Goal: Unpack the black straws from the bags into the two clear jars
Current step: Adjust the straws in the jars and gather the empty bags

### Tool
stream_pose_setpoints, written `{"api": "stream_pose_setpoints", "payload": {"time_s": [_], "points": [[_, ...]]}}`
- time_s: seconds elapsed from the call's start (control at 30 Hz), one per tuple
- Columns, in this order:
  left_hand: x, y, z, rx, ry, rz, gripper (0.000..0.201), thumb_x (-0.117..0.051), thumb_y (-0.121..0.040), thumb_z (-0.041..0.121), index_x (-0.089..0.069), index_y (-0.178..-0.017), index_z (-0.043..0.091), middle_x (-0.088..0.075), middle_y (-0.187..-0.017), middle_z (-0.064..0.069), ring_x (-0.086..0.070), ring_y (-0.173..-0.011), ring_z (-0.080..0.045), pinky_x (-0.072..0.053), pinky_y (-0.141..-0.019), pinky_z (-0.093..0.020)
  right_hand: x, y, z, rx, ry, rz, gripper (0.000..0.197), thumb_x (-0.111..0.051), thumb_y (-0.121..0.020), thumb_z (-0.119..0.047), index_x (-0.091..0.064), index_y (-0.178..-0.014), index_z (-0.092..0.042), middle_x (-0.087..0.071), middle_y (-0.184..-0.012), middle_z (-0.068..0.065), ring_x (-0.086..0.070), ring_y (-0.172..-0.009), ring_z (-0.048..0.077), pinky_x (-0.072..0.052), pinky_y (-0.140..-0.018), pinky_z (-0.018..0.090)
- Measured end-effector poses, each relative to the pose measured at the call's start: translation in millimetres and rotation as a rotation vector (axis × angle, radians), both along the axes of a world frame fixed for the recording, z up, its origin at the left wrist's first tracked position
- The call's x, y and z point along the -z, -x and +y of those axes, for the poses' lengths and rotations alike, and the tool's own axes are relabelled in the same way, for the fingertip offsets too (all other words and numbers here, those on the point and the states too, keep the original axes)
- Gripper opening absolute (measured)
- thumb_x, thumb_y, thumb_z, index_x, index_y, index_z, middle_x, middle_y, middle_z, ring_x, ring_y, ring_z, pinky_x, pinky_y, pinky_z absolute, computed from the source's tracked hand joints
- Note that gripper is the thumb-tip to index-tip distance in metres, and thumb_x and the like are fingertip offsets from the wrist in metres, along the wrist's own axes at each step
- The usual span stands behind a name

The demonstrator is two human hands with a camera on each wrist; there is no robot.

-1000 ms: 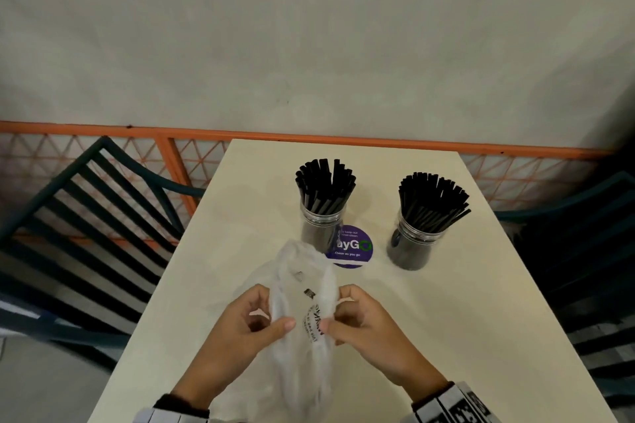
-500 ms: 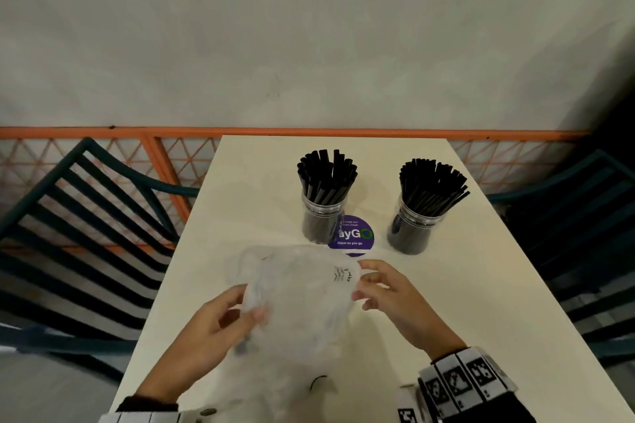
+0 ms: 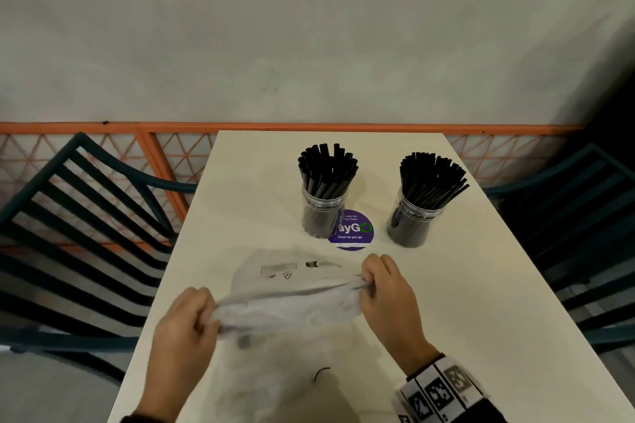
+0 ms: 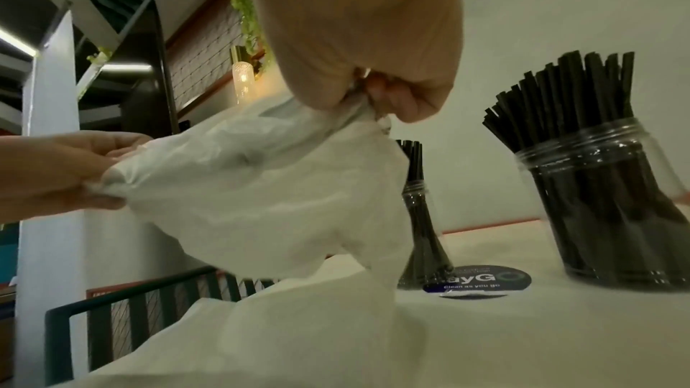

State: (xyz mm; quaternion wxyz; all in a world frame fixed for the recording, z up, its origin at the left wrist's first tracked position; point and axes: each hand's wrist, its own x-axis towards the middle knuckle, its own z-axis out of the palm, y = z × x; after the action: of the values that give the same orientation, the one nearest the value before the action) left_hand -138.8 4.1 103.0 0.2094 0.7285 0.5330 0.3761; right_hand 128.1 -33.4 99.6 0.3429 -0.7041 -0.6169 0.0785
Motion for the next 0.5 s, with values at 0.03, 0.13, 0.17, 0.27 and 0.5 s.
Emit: {"api": "stream_pose_setpoints", "payload": {"time_s": [0.03,0.13,0.17,0.27,0.5], "points": [[9,2,-2,-0.008,0.025,0.024,0.036,-0.049,-0.063,-0.009,-0.028,-0.063,0.021,-0.037,-0.064,0.012,-0.033,-0.052,-0.003,-0.031,-0.053,-0.016,3,0,-2,-0.042,0.051,-0.028,0.014,-0.039,-0.074,-0.019,-0.034,-0.079,-0.031,-0.038,-0.079,-0.007,-0.037,-0.064,0.011,-0.028,-0.056,0.012],[35,10,-9,-0.007,0.142,0.066,0.050,-0.056,-0.062,-0.020,-0.027,-0.064,0.021,-0.037,-0.064,0.019,-0.035,-0.053,-0.003,-0.033,-0.053,-0.018,4,-2,-14,-0.357,0.324,-0.052,0.054,-0.046,-0.077,-0.058,-0.031,-0.128,-0.044,-0.025,-0.124,-0.012,-0.023,-0.117,0.006,-0.023,-0.099,0.021],[40,12,-12,0.019,0.171,0.099,0.051,-0.058,-0.061,-0.020,-0.028,-0.065,0.021,-0.038,-0.064,0.021,-0.036,-0.054,-0.003,-0.033,-0.051,-0.019,2,1,-17,-0.423,0.351,-0.061,0.072,-0.046,-0.074,-0.070,-0.022,-0.136,-0.045,-0.014,-0.136,-0.016,-0.008,-0.128,0.000,-0.009,-0.106,0.019],[56,16,-12,0.108,0.273,0.185,0.053,-0.062,-0.061,-0.016,-0.030,-0.065,0.026,-0.037,-0.062,0.015,-0.036,-0.057,-0.005,-0.031,-0.050,-0.019,12,23,-17,-0.474,0.343,-0.121,0.072,-0.021,-0.080,-0.073,-0.011,-0.144,-0.041,0.000,-0.152,-0.018,0.013,-0.139,0.001,0.012,-0.114,0.027],[29,8,-20,0.418,0.464,0.364,0.070,-0.047,-0.053,0.065,-0.023,-0.118,0.054,-0.020,-0.133,0.027,-0.032,-0.128,-0.001,-0.032,-0.100,-0.018,94,55,-4,-0.426,0.759,-0.507,0.060,0.001,-0.095,-0.043,-0.051,-0.123,-0.034,-0.066,-0.121,-0.005,-0.063,-0.109,0.022,-0.032,-0.096,0.054]]}}
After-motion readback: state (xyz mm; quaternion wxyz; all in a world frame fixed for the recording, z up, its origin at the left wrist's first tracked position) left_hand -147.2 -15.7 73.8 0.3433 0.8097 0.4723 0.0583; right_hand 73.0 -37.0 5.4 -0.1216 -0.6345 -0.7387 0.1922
